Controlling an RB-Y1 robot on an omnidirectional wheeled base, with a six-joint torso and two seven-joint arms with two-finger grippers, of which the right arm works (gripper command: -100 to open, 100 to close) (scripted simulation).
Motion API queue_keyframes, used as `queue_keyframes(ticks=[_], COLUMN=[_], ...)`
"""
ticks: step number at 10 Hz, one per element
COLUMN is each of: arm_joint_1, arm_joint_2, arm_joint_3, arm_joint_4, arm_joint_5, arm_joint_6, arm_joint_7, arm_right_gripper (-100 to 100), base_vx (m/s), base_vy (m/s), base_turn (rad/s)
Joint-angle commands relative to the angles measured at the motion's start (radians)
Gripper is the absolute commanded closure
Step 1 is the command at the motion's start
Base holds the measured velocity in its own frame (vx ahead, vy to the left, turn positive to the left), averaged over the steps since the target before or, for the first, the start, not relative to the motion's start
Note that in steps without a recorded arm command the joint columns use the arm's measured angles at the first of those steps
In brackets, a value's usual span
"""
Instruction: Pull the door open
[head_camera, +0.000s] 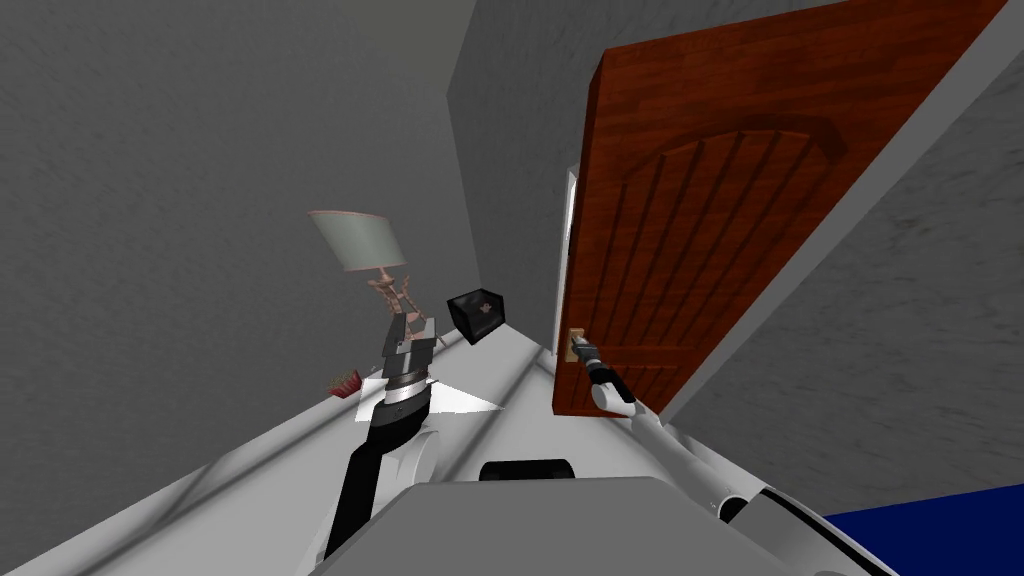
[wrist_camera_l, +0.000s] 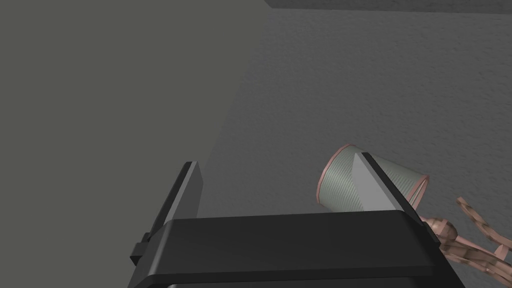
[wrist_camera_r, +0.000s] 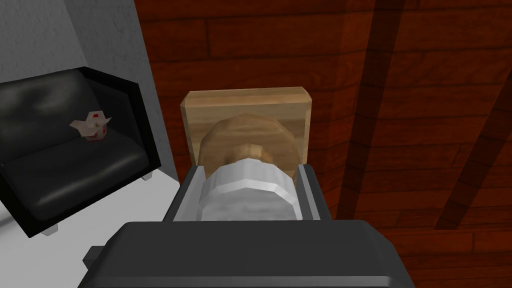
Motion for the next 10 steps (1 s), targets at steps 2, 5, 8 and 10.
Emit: queue_keyframes(ticks=[2, 5, 8, 10], arm_joint_1=[-0.009, -0.019, -0.029, -0.035], arm_joint_2=[-0.009, -0.021, -0.031, -0.038], arm_joint_3=[0.044, 0.099, 0.147, 0.18], arm_joint_4=[-0.013, -0.029, -0.043, -0.052], arm_joint_5=[-0.011, -0.024, -0.035, -0.043], arm_joint_6=[-0.002, -0.005, -0.007, -0.009], arm_joint_7=[-0.004, -0.008, -0.012, -0.015], arm_right_gripper=[100, 100, 100, 100], base_vx=[-0.103, -0.16, -0.1, -0.088], base_vy=[-0.022, -0.061, -0.053, -0.052], base_turn=[-0.043, -0.027, -0.028, -0.022])
